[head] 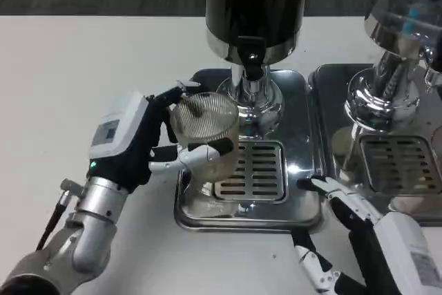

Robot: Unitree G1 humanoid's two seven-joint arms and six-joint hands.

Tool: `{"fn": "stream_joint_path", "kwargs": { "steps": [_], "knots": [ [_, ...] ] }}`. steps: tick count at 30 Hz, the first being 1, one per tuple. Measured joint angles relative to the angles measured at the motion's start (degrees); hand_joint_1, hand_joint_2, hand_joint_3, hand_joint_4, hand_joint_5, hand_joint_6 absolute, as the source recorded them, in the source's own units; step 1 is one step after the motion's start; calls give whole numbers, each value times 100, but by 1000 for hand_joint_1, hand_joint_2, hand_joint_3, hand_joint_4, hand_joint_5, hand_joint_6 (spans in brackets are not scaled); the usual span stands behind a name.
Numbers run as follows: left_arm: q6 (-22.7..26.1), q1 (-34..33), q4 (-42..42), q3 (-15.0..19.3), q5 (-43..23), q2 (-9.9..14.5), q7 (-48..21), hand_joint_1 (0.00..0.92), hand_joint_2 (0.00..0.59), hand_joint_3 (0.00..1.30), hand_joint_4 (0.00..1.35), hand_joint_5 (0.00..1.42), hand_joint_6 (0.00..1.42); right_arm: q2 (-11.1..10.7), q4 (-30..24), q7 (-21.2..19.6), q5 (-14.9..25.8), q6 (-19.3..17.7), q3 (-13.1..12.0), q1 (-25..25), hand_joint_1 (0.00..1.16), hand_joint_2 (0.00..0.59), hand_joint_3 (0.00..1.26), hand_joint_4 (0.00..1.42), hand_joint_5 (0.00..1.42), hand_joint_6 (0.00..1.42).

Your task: Grasp the cup under the faucet to collect the drink, then remove the cup.

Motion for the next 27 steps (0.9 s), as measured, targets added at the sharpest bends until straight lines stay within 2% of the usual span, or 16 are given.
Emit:
{"fn": "stream_joint_path", "kwargs": {
  "steps": [5, 12, 18, 20, 27],
  "knots": [
    [94, -143, 129, -138, 24, -136, -109, 346, 194, 546, 692, 954, 1223, 105, -22, -76, -78, 0, 40, 89, 429, 437, 282, 187, 209, 308],
    [205, -319, 253, -294, 29, -271, -145, 326, 185, 496, 637, 876, 1142, 267, -38, -167, -209, 5, 123, 151, 429, 438, 282, 187, 209, 307],
    [203, -405, 263, -408, 21, -362, -327, 247, 143, 385, 501, 741, 923, 336, -136, -187, -287, 32, 150, 202, 430, 443, 282, 187, 210, 314],
    [189, -418, 268, -412, 8, -381, -431, 222, 130, 360, 450, 660, 804, 344, -161, -205, -293, 40, 157, 231, 432, 446, 282, 187, 210, 316],
    [159, -420, 276, -412, -7, -424, -640, 168, 101, 311, 345, 472, 497, 344, -203, -205, -292, 96, 192, 303, 440, 452, 291, 197, 220, 337]
  ]
}}
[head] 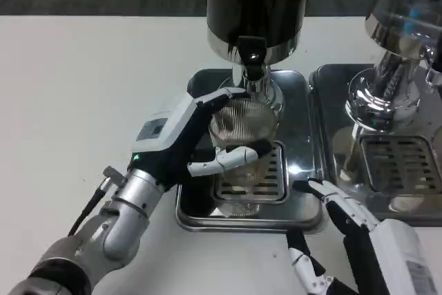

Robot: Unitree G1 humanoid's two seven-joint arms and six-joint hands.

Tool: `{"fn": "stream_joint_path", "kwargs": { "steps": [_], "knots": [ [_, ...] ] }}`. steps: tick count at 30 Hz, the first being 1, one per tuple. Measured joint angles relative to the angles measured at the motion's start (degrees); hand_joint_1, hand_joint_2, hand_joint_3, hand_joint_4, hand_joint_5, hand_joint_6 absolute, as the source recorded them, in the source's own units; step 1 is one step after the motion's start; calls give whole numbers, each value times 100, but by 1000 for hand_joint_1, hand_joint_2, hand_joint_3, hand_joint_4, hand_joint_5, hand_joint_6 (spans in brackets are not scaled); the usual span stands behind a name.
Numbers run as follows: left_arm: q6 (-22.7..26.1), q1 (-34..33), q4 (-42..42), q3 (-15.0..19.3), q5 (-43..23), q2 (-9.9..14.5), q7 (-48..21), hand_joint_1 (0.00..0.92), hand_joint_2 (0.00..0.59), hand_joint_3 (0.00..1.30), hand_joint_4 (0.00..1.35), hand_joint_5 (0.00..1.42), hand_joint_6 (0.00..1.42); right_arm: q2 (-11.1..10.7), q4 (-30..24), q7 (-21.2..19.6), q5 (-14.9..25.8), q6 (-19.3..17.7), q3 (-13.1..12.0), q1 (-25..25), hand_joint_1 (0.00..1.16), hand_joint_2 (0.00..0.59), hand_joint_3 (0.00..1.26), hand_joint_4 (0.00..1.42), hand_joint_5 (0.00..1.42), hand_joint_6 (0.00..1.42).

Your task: Grasp the cup under the faucet to collect the drink, then remove the cup.

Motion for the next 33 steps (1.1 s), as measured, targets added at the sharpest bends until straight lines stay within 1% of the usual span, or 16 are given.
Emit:
{"fn": "stream_joint_path", "kwargs": {
  "steps": [3, 7, 11, 18, 24, 27, 30, 33],
  "knots": [
    [0, 0, -5, -1, 2, 4, -57, 147, 92, 295, 299, 418, 424, -5, -10, 1, 2, 6, 6, 0, 441, 452, 293, 197, 220, 341],
    [0, 0, -33, -1, 1, 35, -131, 119, 82, 236, 216, 349, 332, -23, -10, 3, 15, 8, 7, -9, 442, 452, 294, 197, 220, 344],
    [-54, 25, -97, 2, -2, 119, -208, 96, 71, 224, 155, 229, 277, -31, -10, 23, 29, 8, 14, -61, 443, 453, 294, 197, 223, 345],
    [-348, 131, -316, 95, -126, 269, -219, 93, 68, 227, 142, 211, 240, -39, -7, 65, 48, 10, 36, -133, 449, 458, 300, 197, 224, 347],
    [-533, 343, -604, 272, -260, 409, -222, 91, 68, 227, 141, 207, 237, -66, 7, 130, 125, 10, 49, -167, 448, 454, 303, 197, 224, 348],
    [-678, 530, -829, 438, -415, 497, -258, 8, 93, 247, 219, 241, 280, -78, 14, 130, 136, 10, 50, -192, 447, 452, 295, 197, 224, 331],
    [-819, 693, -1073, 686, -668, 685, -403, 0, 113, 322, 304, 306, 349, -92, 19, 130, 198, 9, 45, -201, 446, 452, 276, 200, 232, 297],
    [-917, 827, -1211, 1005, -1173, 847, -750, 0, 125, 367, 363, 367, 403, -122, 39, 130, 257, 7, 37, -252, 446, 452, 273, 204, 235, 290]
  ]
}}
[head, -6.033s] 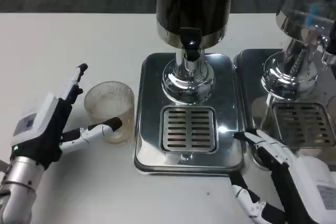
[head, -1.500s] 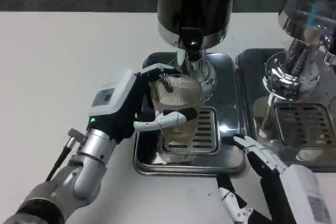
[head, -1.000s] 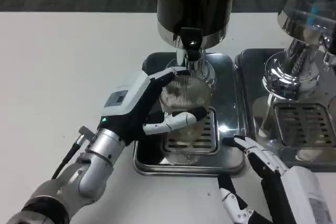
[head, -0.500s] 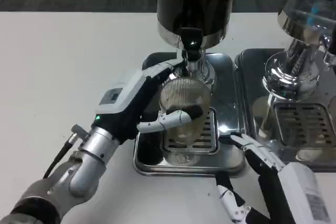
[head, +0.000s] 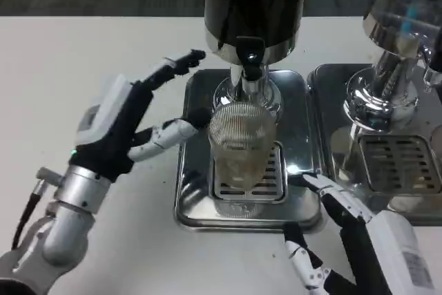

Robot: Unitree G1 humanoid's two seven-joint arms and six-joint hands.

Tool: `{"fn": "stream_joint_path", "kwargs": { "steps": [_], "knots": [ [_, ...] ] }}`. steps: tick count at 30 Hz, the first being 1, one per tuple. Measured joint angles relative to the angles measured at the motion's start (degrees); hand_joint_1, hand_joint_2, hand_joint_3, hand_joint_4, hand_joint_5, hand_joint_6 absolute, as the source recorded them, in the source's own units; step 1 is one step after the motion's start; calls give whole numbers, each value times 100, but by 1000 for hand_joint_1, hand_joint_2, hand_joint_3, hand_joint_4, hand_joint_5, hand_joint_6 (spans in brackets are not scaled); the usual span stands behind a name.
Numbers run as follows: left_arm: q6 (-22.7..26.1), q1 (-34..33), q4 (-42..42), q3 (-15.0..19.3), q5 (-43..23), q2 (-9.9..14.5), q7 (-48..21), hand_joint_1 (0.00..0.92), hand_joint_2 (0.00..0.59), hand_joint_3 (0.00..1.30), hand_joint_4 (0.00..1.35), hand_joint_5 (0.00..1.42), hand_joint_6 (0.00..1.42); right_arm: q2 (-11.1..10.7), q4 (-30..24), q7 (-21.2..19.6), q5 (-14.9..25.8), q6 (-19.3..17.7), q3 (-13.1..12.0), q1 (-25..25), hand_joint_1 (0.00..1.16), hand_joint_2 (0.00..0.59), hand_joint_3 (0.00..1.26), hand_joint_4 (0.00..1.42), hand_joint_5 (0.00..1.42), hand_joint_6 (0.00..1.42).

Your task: Grasp the cup under the faucet to collect the drink, then remove the cup.

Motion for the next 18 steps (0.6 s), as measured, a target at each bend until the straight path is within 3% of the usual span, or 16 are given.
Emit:
{"fn": "stream_joint_path", "kwargs": {
  "steps": [5, 9, 12, 16, 18],
  "knots": [
    [-133, 138, -368, 718, -1877, 232, -1711, 0, 139, 388, 404, 404, 406, -44, 94, 0, 126, -8, -18, -181, 446, 452, 273, 217, 235, 274],
    [161, 127, -873, 1088, -3312, 325, -3238, 0, 134, 374, 383, 386, 346, -54, 211, 12, 230, -12, -18, -319, 446, 452, 273, 220, 235, 268],
    [1133, 55, -1300, 1371, -4514, 356, -4652, 0, 143, 322, 310, 296, 263, -53, 234, 13, 259, -12, -16, -405, 446, 452, 273, 220, 235, 267],
    [3252, -218, -1733, 1730, -5978, 397, -6602, 0, 145, 259, 240, 239, 203, -43, 447, 13, 357, -15, -12, -599, 446, 452, 273, 220, 235, 267],
    [4093, -392, -1879, 1786, -6294, 464, -7247, 0, 153, 246, 227, 225, 186, -35, 537, 13, 425, -25, -9, -674, 446, 452, 273, 220, 231, 267]
  ]
}}
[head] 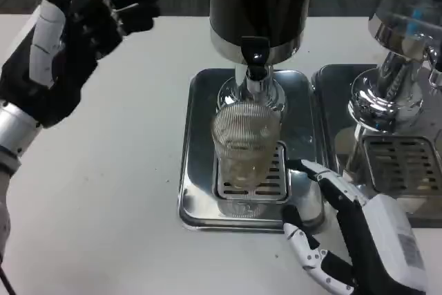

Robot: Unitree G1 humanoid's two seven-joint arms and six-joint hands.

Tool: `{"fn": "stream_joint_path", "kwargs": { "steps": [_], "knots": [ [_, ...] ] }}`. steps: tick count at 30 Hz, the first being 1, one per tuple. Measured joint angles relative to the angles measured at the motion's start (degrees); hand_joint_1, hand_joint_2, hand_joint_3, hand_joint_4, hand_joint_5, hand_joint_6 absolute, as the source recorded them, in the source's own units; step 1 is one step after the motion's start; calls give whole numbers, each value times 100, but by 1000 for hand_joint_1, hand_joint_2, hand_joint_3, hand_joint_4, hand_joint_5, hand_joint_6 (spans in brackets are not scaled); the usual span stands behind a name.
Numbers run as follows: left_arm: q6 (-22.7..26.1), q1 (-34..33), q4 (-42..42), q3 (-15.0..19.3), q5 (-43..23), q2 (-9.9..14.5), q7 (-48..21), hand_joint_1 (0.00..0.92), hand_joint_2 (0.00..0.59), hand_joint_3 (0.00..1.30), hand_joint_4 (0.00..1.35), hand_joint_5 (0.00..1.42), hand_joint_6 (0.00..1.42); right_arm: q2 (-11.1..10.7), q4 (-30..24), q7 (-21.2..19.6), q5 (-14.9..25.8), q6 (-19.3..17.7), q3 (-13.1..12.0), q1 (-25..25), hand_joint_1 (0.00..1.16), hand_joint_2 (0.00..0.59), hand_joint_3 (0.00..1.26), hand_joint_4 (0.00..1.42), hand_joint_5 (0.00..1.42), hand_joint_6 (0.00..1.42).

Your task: Grasp the cup under the faucet to collect the drink, then remove the cup.

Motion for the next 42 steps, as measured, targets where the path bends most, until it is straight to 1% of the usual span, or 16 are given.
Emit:
{"fn": "stream_joint_path", "kwargs": {
  "steps": [2, 4, 6, 10, 15, 18, 24, 30, 38, 42],
  "knots": [
    [900, -277, -92, 20, -184, 82, -687, 0, 160, 242, 215, 214, 179, 16, 131, -1, 48, -38, -1, -106, 446, 452, 273, 220, 228, 267],
    [1745, -645, -99, 20, -210, 116, -1277, 0, 162, 240, 203, 203, 167, 60, 244, -7, 102, -100, -1, -192, 446, 452, 273, 220, 225, 267],
    [2117, -832, -96, 36, -188, 91, -1549, 0, 163, 233, 192, 191, 149, 121, 329, -21, 133, -112, -1, -246, 446, 452, 273, 220, 223, 266],
    [2430, -882, -76, 102, -96, -57, -1736, 0, 158, 233, 180, 183, 143, 153, 383, -107, 179, -127, -10, -251, 446, 452, 273, 220, 222, 262],
    [2564, -1018, -83, 199, 95, -214, -1781, 0, 160, 233, 178, 174, 128, 209, 446, -197, 216, -162, 4, -241, 446, 452, 279, 222, 221, 256],
    [2563, -1091, -90, 223, 197, -297, -1783, 0, 160, 233, 178, 168, 126, 239, 519, -211, 230, -173, 8, -239, 446, 452, 280, 223, 221, 254],
    [2493, -1247, -91, 308, 427, -535, -1709, 0, 161, 233, 177, 159, 109, 323, 556, -246, 274, -183, 1, -236, 443, 454, 281, 230, 221, 253],
    [2240, -1405, 33, 342, 758, -650, -1692, 0, 160, 237, 175, 158, 107, 351, 614, -299, 333, -192, -1, -235, 437, 459, 288, 233, 221, 252],
    [1801, -1550, 760, 163, 1369, -827, -1788, 0, 160, 241, 168, 158, 100, 385, 623, -350, 340, -212, 21, -232, 430, 458, 290, 234, 221, 252],
    [1620, -1597, 1046, 154, 1507, -878, -1904, 0, 160, 266, 180, 184, 96, 399, 623, -378, 352, -213, 24, -216, 425, 453, 291, 234, 221, 252]
  ]
}}
